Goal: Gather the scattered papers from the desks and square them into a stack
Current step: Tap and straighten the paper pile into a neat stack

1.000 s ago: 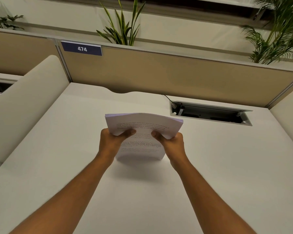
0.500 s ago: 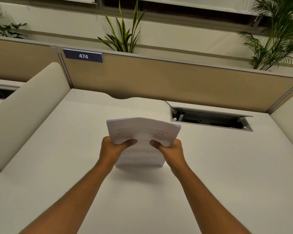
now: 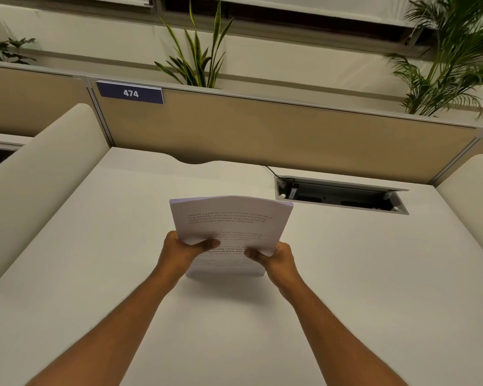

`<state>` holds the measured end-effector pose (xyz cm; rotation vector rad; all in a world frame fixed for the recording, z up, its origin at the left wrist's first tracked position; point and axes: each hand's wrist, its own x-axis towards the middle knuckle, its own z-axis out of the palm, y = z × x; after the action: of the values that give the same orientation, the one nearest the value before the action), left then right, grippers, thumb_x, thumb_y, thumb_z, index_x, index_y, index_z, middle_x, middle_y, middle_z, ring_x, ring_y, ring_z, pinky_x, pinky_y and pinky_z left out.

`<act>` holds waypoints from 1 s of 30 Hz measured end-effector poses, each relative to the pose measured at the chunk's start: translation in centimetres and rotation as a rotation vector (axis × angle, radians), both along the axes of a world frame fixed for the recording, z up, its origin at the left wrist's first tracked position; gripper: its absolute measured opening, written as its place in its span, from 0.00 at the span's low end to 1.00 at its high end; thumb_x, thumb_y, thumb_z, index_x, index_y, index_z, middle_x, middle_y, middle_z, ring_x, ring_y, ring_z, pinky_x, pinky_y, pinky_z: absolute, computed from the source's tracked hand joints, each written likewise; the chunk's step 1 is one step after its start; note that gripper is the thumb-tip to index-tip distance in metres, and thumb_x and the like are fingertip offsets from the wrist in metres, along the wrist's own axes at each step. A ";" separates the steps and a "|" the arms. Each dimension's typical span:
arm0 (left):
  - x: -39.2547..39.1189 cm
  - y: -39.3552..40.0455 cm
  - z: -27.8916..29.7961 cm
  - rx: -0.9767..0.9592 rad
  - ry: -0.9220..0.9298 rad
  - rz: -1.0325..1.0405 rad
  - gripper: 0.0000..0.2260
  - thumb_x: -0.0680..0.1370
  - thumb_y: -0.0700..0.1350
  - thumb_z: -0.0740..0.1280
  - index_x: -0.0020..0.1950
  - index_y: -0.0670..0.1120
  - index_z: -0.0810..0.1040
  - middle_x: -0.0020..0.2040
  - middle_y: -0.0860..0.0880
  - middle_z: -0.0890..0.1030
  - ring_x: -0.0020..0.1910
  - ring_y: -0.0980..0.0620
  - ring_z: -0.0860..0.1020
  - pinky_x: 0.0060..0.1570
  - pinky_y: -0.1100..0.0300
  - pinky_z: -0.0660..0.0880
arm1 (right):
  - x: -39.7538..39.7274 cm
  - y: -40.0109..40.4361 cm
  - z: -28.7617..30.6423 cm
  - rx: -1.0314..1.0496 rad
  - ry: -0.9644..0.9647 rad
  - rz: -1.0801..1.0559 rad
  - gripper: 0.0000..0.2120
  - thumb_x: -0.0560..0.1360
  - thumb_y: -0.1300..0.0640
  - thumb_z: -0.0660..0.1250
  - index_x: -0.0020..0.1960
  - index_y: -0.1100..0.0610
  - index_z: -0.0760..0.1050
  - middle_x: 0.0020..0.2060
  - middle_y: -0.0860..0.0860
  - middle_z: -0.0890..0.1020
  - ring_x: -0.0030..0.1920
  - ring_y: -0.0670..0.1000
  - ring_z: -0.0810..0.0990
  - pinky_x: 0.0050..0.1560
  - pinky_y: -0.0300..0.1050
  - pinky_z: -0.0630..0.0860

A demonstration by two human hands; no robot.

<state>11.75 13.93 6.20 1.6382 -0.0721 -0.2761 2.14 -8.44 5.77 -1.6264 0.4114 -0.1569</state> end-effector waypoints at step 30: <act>-1.2 -0.4 0.1 0.002 -0.069 -0.085 0.23 0.68 0.60 0.77 0.63 0.60 0.83 0.59 0.50 0.89 0.60 0.43 0.86 0.61 0.45 0.85 | -0.7 8.9 12.3 -1.463 -0.397 0.004 0.42 0.80 0.39 0.65 0.85 0.57 0.54 0.85 0.56 0.56 0.86 0.60 0.49 0.82 0.69 0.38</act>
<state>10.50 13.53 6.30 1.6487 -0.1944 -0.2842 1.42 0.41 18.12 -2.9213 -0.1068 -0.9202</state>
